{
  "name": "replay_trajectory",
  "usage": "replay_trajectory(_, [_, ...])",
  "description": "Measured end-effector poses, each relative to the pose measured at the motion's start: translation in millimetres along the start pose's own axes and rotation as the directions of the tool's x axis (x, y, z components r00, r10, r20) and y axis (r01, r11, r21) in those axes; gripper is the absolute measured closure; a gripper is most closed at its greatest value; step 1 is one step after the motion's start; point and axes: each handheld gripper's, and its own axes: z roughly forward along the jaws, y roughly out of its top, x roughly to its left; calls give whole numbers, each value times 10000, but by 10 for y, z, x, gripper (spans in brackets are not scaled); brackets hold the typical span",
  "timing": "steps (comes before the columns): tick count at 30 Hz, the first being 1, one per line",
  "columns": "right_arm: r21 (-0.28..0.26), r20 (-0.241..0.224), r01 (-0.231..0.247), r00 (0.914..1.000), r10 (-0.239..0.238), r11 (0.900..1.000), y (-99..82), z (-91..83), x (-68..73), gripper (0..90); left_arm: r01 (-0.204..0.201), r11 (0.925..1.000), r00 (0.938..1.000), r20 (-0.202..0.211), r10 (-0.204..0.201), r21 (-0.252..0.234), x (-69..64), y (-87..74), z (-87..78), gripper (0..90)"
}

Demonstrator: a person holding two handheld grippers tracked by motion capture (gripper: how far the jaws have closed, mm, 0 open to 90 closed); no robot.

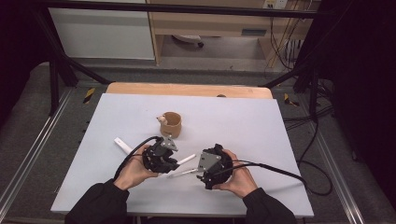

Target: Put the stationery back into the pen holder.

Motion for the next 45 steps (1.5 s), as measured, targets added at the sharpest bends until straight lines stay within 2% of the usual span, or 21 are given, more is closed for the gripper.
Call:
replay_trajectory(4, [-53,125,752,9971,-751,9972,42,13,17,228,-52,9999,9999,111,51,91,-44,52,28,784])
replay_trajectory(9, [-129,275,1869,9821,-1865,9823,84,28,40,307,-119,9997,9997,196,115,232,-84,116,65,784])
replay_trajectory(13, [-71,398,2874,9571,-2869,9578,102,51,58,370,-158,9995,9995,282,151,262,-105,163,74,784])
replay_trajectory(16, [-21,485,3406,9391,-3402,9402,116,69,78,417,-198,9994,9993,311,189,288,-125,196,83,783])
replay_trajectory(22, [-58,664,4457,8934,-4443,8952,133,87,105,526,-139,9992,9993,342,126,383,-137,237,106,784])
replay_trajectory(34, [122,648,5576,8279,-5572,8300,125,106,173,690,-167,9977,9991,401,142,650,-191,336,172,783])
replay_trajectory(35, [128,655,5580,8276,-5575,8298,121,103,177,704,-172,9976,9991,394,146,678,-194,340,181,783])
replay_trajectory(36, [103,690,5676,8209,-5669,8232,123,103,174,718,-176,9972,9991,387,149,722,-197,345,187,783])
replay_trajectory(37, [116,689,5637,8235,-5631,8259,119,99,179,734,-176,9971,9991,403,147,737,-202,352,195,783])
replay_trajectory(38, [33,699,5762,8152,-5749,8173,124,99,175,747,-180,9971,9991,392,151,743,-206,356,198,783])
replay_trajectory(39, [37,685,5765,8150,-5754,8171,123,99,178,756,-185,9972,9992,370,158,725,-209,360,199,783])
replay_trajectory(40, [59,697,5835,8099,-5824,8121,122,101,179,764,-164,9973,9993,350,139,720,-209,362,200,783])
replay_trajectory(45, [119,671,5909,8044,-5903,8066,112,93,187,782,-103,9973,9991,417,72,724,-202,363,198,782])
